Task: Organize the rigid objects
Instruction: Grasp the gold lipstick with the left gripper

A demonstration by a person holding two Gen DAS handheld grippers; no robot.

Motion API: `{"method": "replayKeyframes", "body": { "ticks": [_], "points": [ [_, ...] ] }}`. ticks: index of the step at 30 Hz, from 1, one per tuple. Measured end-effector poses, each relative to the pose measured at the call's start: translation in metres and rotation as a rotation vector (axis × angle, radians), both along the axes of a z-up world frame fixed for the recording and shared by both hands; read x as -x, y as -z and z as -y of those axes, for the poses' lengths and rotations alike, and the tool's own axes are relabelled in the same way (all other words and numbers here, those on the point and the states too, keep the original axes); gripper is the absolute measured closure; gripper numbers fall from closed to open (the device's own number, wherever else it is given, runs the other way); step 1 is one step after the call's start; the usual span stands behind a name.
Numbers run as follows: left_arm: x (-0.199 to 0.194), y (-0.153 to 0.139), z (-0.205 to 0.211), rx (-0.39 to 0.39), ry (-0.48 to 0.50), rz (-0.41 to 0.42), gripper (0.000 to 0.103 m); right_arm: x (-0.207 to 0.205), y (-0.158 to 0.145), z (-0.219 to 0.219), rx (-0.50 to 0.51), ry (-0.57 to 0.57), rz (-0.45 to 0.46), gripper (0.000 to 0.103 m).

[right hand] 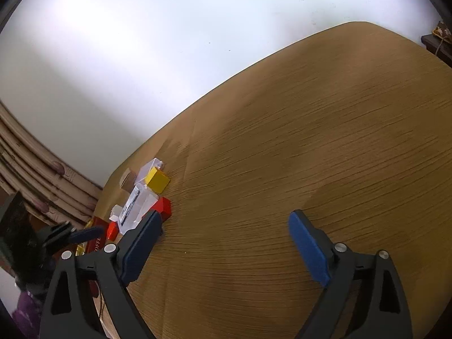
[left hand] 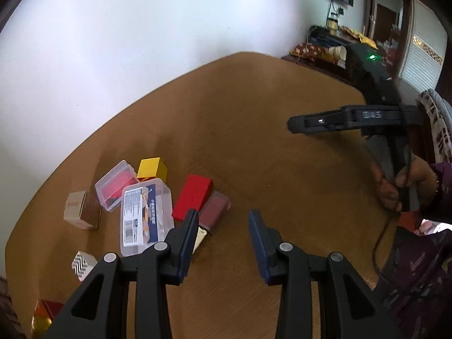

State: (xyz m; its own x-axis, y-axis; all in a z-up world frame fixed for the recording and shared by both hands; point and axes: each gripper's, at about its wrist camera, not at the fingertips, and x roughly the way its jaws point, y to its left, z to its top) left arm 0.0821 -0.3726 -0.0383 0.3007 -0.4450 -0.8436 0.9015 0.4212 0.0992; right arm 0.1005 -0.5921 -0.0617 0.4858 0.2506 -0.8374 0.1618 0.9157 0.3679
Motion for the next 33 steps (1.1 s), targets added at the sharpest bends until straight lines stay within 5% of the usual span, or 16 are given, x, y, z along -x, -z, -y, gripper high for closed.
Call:
{"method": "replayKeyframes", "body": {
  "ticks": [15,18,20,22,27,29,33],
  "points": [
    [-0.029,0.042,0.018,-0.179,0.031,-0.064,0.066,0.001,0.001,0.015,-0.086,0.021,0.003,0.009],
    [-0.035,0.042,0.015,-0.141,0.0,-0.091,0.067,0.0,0.0,0.013,-0.076,0.014,-0.001,0.008],
    [-0.043,0.041,0.009,-0.101,-0.065,-0.123,0.093,0.0,0.001,0.011,-0.073,0.011,-0.005,0.007],
    [-0.048,0.04,0.0,-0.055,-0.116,-0.19,0.103,-0.002,0.002,0.009,-0.069,0.0,-0.011,0.006],
    [-0.028,0.05,-0.02,-0.04,-0.181,-0.173,0.103,-0.018,0.007,-0.005,-0.084,-0.133,-0.068,0.006],
    [-0.019,0.046,-0.022,-0.042,-0.163,-0.075,0.103,-0.026,0.007,-0.01,-0.023,-0.178,-0.081,0.006],
    [-0.01,0.027,-0.017,-0.047,-0.089,-0.061,0.096,-0.025,0.011,-0.006,-0.002,-0.179,-0.085,0.007]
  ]
}}
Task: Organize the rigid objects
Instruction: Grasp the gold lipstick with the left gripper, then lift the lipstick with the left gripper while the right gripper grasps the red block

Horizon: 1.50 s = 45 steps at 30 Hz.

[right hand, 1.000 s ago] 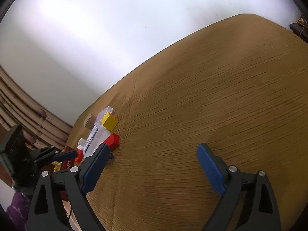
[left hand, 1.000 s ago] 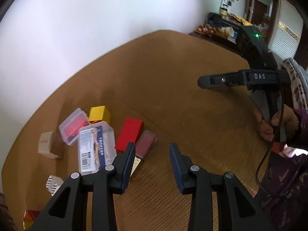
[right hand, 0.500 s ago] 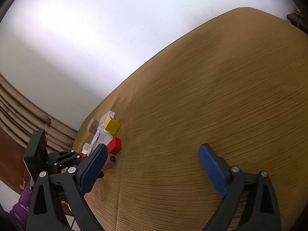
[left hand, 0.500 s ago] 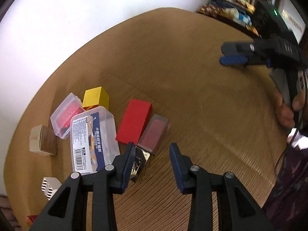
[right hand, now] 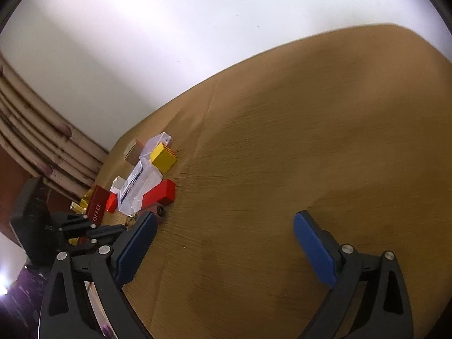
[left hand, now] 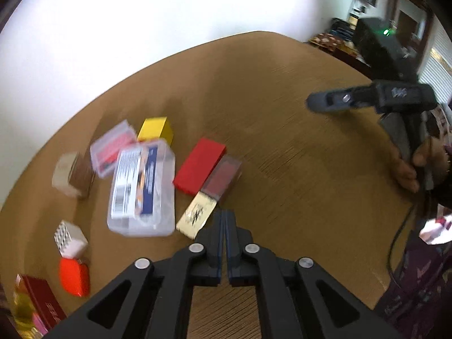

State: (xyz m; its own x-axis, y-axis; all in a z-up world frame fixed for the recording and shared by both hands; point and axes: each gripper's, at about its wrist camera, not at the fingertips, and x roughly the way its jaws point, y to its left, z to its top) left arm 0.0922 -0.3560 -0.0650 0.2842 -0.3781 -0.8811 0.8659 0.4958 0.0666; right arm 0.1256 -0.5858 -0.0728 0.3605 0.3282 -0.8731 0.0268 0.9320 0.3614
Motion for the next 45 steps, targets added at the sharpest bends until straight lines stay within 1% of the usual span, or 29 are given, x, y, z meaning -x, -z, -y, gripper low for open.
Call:
{"method": "replayKeyframes", "body": {
  "ticks": [2,3,6,7,8,9,11,12,13,15,16,17,18,19,21,23,25,27,29,30,32,33,35,36,38,39,41,43,45],
  "points": [
    [-0.007,-0.007,0.01,-0.008,0.033,0.029,0.084,0.004,-0.003,0.0,0.007,0.006,0.015,0.007],
    [-0.011,-0.009,0.013,-0.025,0.053,0.034,0.081,0.005,-0.003,0.0,0.013,0.009,0.018,0.007],
    [-0.017,-0.006,0.023,-0.073,0.071,0.047,0.081,0.005,-0.003,0.001,0.011,0.011,0.015,0.007],
    [-0.019,-0.002,0.025,-0.093,0.086,0.036,0.079,0.005,-0.002,0.001,0.009,0.01,0.014,0.007],
    [-0.02,0.002,0.028,-0.119,0.098,0.026,0.079,0.005,-0.003,0.001,0.006,0.011,0.015,0.007],
    [-0.022,0.009,0.03,-0.157,0.102,0.034,0.079,0.004,-0.003,0.002,0.001,0.012,0.014,0.007],
    [-0.02,0.022,0.039,-0.193,0.11,0.058,0.077,0.005,-0.003,0.002,-0.004,0.012,0.014,0.007],
    [-0.019,0.023,0.041,-0.198,0.114,0.074,0.075,0.005,-0.003,0.003,-0.006,0.013,0.016,0.007],
    [-0.02,0.025,0.044,-0.2,0.12,0.072,0.072,0.005,-0.003,0.003,-0.008,0.013,0.017,0.007],
    [-0.024,0.028,0.049,-0.19,0.12,0.039,0.07,0.005,-0.003,0.002,-0.01,0.011,0.016,0.007],
    [-0.029,0.033,0.051,-0.191,0.115,0.009,0.071,0.005,-0.003,0.002,-0.01,0.009,0.015,0.007],
    [-0.034,0.038,0.052,-0.192,0.098,-0.029,0.08,0.005,-0.003,0.002,-0.009,0.007,0.015,0.007],
    [-0.037,0.037,0.051,-0.149,0.08,-0.078,0.083,0.005,-0.002,0.001,-0.01,0.003,0.016,0.007],
    [-0.038,0.037,0.051,-0.134,0.058,-0.101,0.083,0.004,-0.002,0.0,-0.014,-0.006,0.013,0.007],
    [-0.033,0.037,0.047,-0.123,0.043,-0.087,0.083,0.001,0.0,-0.006,-0.018,-0.035,0.004,0.007],
    [-0.022,0.035,0.036,-0.096,0.007,-0.087,0.083,-0.006,-0.002,-0.015,-0.014,-0.104,-0.001,0.007],
    [-0.014,0.033,0.025,-0.061,-0.053,-0.093,0.083,-0.017,-0.011,-0.04,0.081,-0.251,0.022,0.007],
    [-0.003,0.03,0.01,-0.024,-0.13,-0.104,0.083,-0.029,-0.022,-0.072,0.142,-0.444,0.057,0.007],
    [0.008,0.029,-0.001,-0.016,-0.189,-0.09,0.083,-0.037,-0.028,-0.102,0.23,-0.596,0.095,0.007],
    [0.015,0.029,-0.006,-0.008,-0.227,-0.081,0.083,-0.041,-0.028,-0.121,0.268,-0.707,0.106,0.007],
    [0.027,0.028,-0.019,0.01,-0.293,-0.074,0.083,-0.05,-0.021,-0.148,0.341,-0.835,0.097,0.009],
    [0.033,0.027,-0.025,0.01,-0.329,-0.061,0.083,-0.055,-0.016,-0.155,0.36,-0.86,0.082,0.009],
    [0.039,0.027,-0.042,0.023,-0.376,-0.065,0.083,-0.071,0.0,-0.168,0.347,-0.868,0.013,0.011],
    [0.04,0.026,-0.049,0.052,-0.406,-0.094,0.083,-0.075,0.005,-0.17,0.338,-0.858,-0.004,0.011],
    [0.043,0.028,-0.06,0.081,-0.447,-0.146,0.083,-0.077,0.012,-0.178,0.318,-0.874,-0.018,0.011],
    [0.041,0.029,-0.073,0.092,-0.459,-0.166,0.083,-0.075,0.017,-0.182,0.324,-0.889,-0.019,0.011],
    [0.04,0.027,-0.083,0.119,-0.477,-0.188,0.083,-0.071,0.024,-0.188,0.35,-0.907,-0.022,0.011],
    [0.04,0.026,-0.097,0.125,-0.484,-0.199,0.083,-0.07,0.032,-0.194,0.36,-0.921,-0.026,0.011],
    [0.036,0.024,-0.102,0.138,-0.489,-0.206,0.083,-0.074,0.041,-0.197,0.36,-0.934,-0.058,0.011]
  ]
}}
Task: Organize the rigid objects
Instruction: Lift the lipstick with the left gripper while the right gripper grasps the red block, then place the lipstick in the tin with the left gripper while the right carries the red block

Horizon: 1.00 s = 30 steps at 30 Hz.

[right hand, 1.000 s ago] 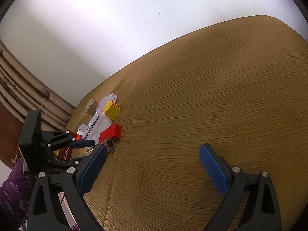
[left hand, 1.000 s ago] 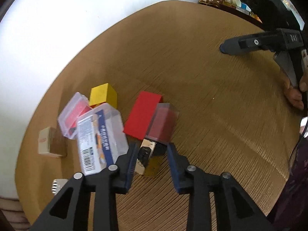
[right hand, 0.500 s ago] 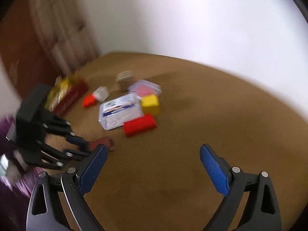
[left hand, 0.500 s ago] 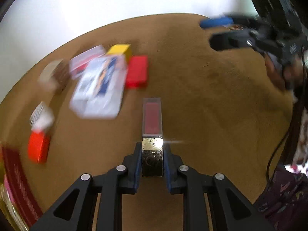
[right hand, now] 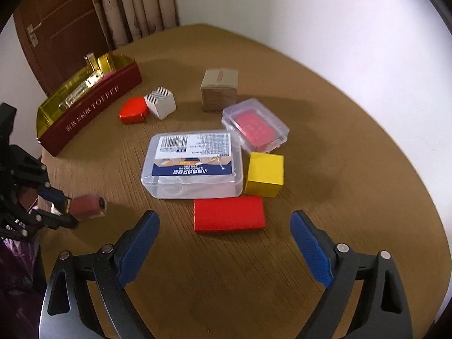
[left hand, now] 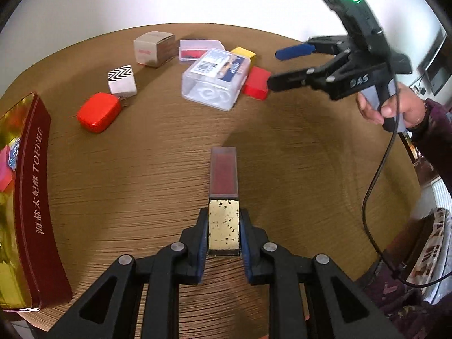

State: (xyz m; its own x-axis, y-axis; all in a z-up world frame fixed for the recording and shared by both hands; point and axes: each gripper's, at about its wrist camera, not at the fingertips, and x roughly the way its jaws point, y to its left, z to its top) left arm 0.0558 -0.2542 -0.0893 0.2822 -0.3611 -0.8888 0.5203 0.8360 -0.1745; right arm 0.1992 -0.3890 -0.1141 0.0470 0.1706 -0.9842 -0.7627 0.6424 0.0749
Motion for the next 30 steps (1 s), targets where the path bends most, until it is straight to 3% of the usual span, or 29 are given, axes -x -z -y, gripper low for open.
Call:
{"method": "replayKeyframes", "body": {
  "ticks": [4,6,7,8,9,13,17,21,27,30],
  "points": [
    [0.002,-0.004,-0.002,0.012,0.001,-0.007,0.083,-0.006,0.018,-0.006,0.047,-0.018,-0.004,0.011],
    [0.004,-0.004,-0.003,0.014,0.003,-0.007,0.083,-0.008,0.025,-0.01,0.05,-0.024,-0.023,0.02],
    [0.004,-0.004,-0.003,0.015,0.003,-0.009,0.083,-0.008,0.029,-0.011,0.068,-0.029,-0.018,0.037],
    [0.003,-0.003,-0.003,0.016,0.001,-0.009,0.083,-0.008,0.036,-0.013,0.105,-0.032,-0.018,0.045],
    [0.001,-0.002,-0.001,0.015,-0.002,-0.004,0.083,-0.01,0.036,-0.012,0.092,-0.012,-0.027,0.047],
    [0.001,-0.005,-0.002,0.017,-0.018,0.025,0.083,0.001,0.031,-0.012,0.089,-0.002,-0.007,0.047],
    [0.005,-0.021,-0.007,0.047,-0.042,0.068,0.083,0.016,0.016,0.0,0.045,0.077,0.004,0.047],
    [0.012,-0.046,-0.022,0.082,-0.087,0.115,0.083,0.038,-0.014,0.021,-0.074,0.212,0.017,0.047],
    [0.009,-0.096,-0.091,0.11,-0.278,0.192,0.083,0.077,-0.051,0.025,-0.204,0.296,0.041,0.047],
    [0.0,-0.108,-0.133,0.086,-0.388,0.211,0.083,0.09,-0.066,0.014,-0.238,0.293,0.038,0.047]
  ]
}}
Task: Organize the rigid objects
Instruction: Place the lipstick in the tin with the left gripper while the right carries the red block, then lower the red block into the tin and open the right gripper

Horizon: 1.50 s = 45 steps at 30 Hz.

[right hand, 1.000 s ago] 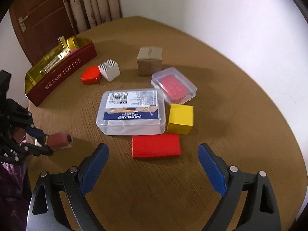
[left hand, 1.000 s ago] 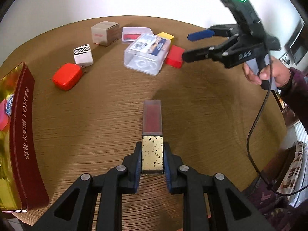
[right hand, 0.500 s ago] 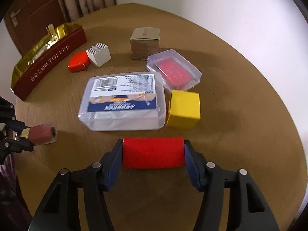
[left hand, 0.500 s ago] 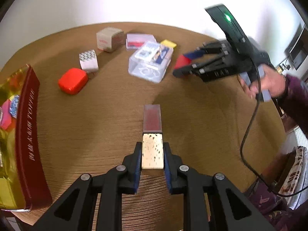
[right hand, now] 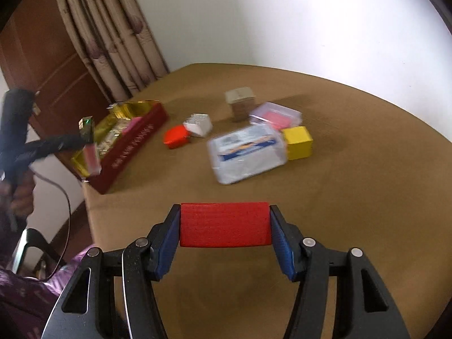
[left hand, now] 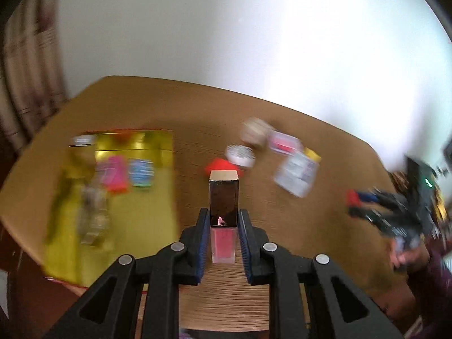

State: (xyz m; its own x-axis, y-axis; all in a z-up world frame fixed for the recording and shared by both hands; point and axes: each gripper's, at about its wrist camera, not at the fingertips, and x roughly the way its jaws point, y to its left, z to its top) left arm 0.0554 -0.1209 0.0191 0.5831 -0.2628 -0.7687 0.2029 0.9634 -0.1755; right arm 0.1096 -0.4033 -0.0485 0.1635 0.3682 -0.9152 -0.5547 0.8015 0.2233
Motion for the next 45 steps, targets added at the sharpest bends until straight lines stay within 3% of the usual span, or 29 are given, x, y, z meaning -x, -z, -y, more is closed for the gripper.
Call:
{"method": "replayKeyframes", "body": {
  "ticks": [6,12,15,20,23,26,30,33,38,45],
  "points": [
    [-0.03,0.022,-0.048,-0.036,-0.073,-0.06,0.083,0.011,-0.008,-0.04,-0.023,-0.06,0.008,0.047],
    [-0.053,0.054,-0.056,-0.073,-0.099,-0.082,0.083,0.011,-0.017,-0.087,-0.049,-0.118,0.028,0.047],
    [-0.055,0.06,-0.055,-0.073,-0.094,-0.08,0.083,0.009,-0.019,-0.105,-0.054,-0.14,0.03,0.047],
    [-0.056,0.064,-0.053,-0.142,-0.109,-0.058,0.079,0.002,-0.019,-0.143,-0.086,-0.174,0.018,0.047],
    [-0.047,0.053,-0.061,-0.092,-0.14,-0.023,0.069,-0.001,-0.02,-0.17,-0.109,-0.211,0.017,0.046],
    [-0.027,0.037,-0.074,-0.042,-0.2,0.01,0.068,-0.004,-0.017,-0.211,-0.109,-0.287,0.027,0.047],
    [0.01,0.023,-0.092,-0.002,-0.306,0.09,0.057,-0.016,0.009,-0.268,-0.077,-0.405,0.014,0.047],
    [0.024,0.028,-0.099,-0.028,-0.369,0.134,0.055,-0.025,0.038,-0.301,-0.007,-0.469,0.003,0.047],
    [0.02,0.03,-0.104,0.017,-0.354,0.112,0.055,-0.043,0.081,-0.329,0.066,-0.466,-0.015,0.046],
    [0.021,0.031,-0.098,-0.007,-0.303,0.109,0.055,-0.055,0.118,-0.344,0.097,-0.421,-0.029,0.046]
  ]
}}
